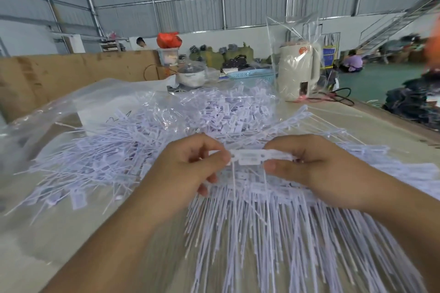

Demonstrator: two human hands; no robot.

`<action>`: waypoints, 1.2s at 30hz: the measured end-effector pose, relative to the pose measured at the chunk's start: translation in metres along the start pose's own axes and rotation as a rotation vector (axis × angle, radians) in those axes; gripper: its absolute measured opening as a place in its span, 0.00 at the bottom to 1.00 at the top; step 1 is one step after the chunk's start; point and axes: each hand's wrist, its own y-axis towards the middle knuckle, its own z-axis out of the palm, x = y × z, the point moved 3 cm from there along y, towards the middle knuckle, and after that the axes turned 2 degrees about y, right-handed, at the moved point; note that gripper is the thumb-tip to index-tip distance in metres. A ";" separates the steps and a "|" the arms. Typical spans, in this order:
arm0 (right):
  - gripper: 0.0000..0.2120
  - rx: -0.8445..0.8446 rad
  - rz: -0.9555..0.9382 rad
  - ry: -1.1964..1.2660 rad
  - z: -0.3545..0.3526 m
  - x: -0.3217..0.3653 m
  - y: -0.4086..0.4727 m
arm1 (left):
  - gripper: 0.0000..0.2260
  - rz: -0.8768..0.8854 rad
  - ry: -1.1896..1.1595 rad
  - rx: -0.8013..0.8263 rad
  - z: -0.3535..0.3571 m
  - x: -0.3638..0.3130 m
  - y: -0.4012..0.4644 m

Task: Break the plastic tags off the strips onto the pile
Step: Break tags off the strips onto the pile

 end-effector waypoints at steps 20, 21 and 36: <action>0.09 0.141 -0.124 0.127 0.021 0.016 -0.007 | 0.05 0.007 -0.348 0.429 0.024 -0.004 -0.010; 0.11 0.133 -0.116 0.144 0.022 0.014 -0.007 | 0.05 0.012 -0.348 0.423 0.025 -0.004 -0.010; 0.12 -0.506 -0.088 0.231 0.005 0.011 -0.003 | 0.09 -0.115 -0.696 -0.086 0.039 0.009 -0.004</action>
